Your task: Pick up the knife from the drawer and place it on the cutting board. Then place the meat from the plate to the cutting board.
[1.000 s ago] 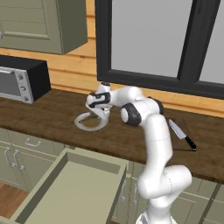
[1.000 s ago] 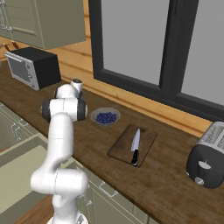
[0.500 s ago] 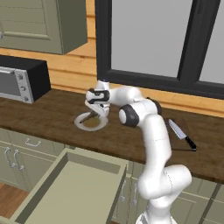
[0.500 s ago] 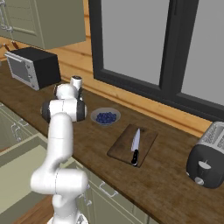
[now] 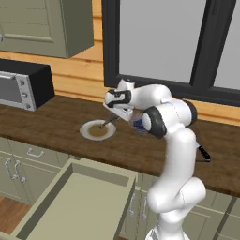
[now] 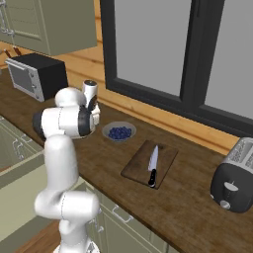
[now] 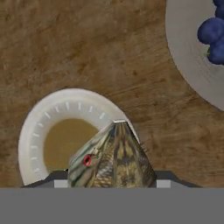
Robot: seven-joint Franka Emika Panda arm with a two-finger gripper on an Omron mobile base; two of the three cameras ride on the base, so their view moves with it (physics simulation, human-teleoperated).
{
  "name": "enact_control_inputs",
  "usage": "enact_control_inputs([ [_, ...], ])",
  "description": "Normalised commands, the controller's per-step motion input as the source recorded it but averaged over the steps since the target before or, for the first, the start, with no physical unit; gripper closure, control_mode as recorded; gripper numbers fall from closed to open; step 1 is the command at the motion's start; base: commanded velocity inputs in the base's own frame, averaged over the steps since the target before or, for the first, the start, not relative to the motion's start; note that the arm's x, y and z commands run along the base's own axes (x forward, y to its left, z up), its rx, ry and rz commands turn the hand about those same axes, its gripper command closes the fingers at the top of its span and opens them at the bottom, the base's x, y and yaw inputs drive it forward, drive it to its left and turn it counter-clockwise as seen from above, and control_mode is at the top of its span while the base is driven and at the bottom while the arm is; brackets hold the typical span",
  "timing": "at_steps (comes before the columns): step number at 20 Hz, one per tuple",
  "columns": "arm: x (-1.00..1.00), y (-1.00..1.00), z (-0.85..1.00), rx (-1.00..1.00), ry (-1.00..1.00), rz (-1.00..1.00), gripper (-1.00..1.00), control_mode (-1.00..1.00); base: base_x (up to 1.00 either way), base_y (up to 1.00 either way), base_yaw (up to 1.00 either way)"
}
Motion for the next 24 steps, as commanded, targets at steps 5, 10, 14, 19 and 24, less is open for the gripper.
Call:
enact_control_inputs([
  [5,-1.0,-1.0,0.03,0.0,-0.29,0.18,1.0,-1.0,0.0,0.0,0.0],
  [10,-1.0,-1.0,0.46,-0.03,-0.15,0.16,1.0,-1.0,0.0,0.0,0.0],
  [14,-0.79,-1.0,0.83,-0.09,-0.01,0.11,1.0,-1.0,0.0,0.0,0.0],
  [19,-0.32,-1.0,0.95,-0.07,0.2,0.04,1.0,-1.0,0.0,0.0,0.0],
  [24,-0.03,-1.0,0.16,-0.08,0.45,0.06,1.0,-1.0,0.0,0.0,0.0],
])
